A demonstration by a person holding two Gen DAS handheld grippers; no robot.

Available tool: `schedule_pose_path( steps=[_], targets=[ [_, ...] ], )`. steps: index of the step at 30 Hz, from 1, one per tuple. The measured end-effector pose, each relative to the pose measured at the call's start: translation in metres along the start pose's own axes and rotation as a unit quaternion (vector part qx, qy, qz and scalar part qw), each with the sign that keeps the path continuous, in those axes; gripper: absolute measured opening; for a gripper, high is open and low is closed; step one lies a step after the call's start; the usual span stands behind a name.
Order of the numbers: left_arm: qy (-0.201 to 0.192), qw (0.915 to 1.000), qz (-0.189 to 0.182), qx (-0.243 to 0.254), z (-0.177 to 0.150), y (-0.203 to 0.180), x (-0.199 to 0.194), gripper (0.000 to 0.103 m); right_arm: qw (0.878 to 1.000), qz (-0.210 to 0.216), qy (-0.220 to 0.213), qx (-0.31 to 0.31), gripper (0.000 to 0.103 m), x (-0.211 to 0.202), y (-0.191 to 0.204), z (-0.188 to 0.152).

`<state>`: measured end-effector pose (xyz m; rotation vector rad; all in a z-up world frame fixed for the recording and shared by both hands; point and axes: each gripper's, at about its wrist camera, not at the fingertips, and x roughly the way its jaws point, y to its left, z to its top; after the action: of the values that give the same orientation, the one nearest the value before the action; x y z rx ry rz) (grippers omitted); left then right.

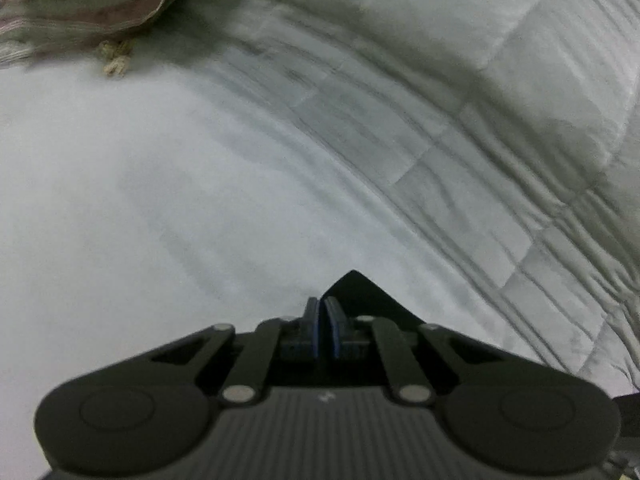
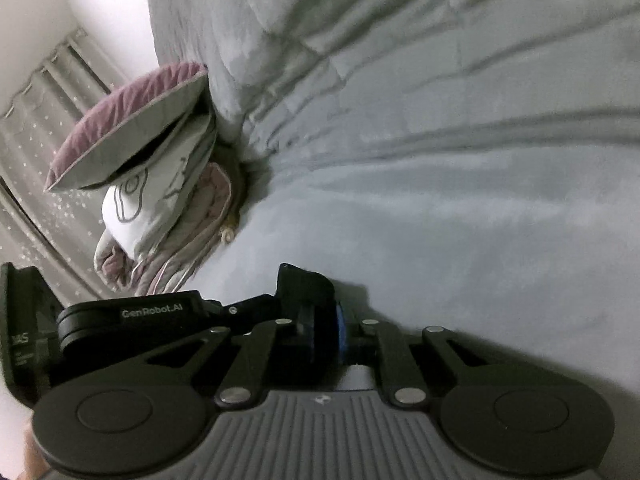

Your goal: Fold clothes

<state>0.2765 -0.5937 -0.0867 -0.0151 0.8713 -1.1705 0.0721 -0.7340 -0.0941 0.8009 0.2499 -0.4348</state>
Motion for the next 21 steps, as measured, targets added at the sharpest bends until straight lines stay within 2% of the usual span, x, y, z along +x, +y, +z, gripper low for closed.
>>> schedule_pose_path(
  steps=[3, 6, 11, 15, 17, 21],
  targets=[
    [-0.028, 0.9994, -0.011, 0.018, 0.002, -0.013, -0.002, 0.005, 0.999, -0.010, -0.040, -0.021, 0.013, -0.010, 0.006, 0.003],
    [-0.039, 0.9988, 0.000, 0.029, 0.002, -0.020, 0.005, 0.005, 0.998, -0.017, -0.050, -0.033, 0.013, -0.009, 0.008, 0.007],
    [-0.027, 0.9987, 0.032, 0.028, -0.008, -0.017, 0.032, 0.005, 0.999, -0.039, -0.011, -0.013, 0.013, 0.008, -0.003, 0.008],
    [-0.029, 0.9985, 0.039, 0.026, -0.006, -0.019, 0.020, 0.011, 0.999, -0.036, -0.006, -0.010, 0.014, 0.008, -0.005, 0.008],
    [-0.029, 0.9979, 0.042, 0.039, -0.001, -0.023, 0.001, 0.025, 0.999, -0.034, -0.007, -0.014, 0.018, 0.007, -0.003, 0.009],
    [-0.034, 0.9958, 0.061, 0.060, 0.008, -0.023, -0.043, 0.035, 0.999, -0.031, -0.024, -0.021, 0.040, -0.001, 0.000, 0.009]
  ],
)
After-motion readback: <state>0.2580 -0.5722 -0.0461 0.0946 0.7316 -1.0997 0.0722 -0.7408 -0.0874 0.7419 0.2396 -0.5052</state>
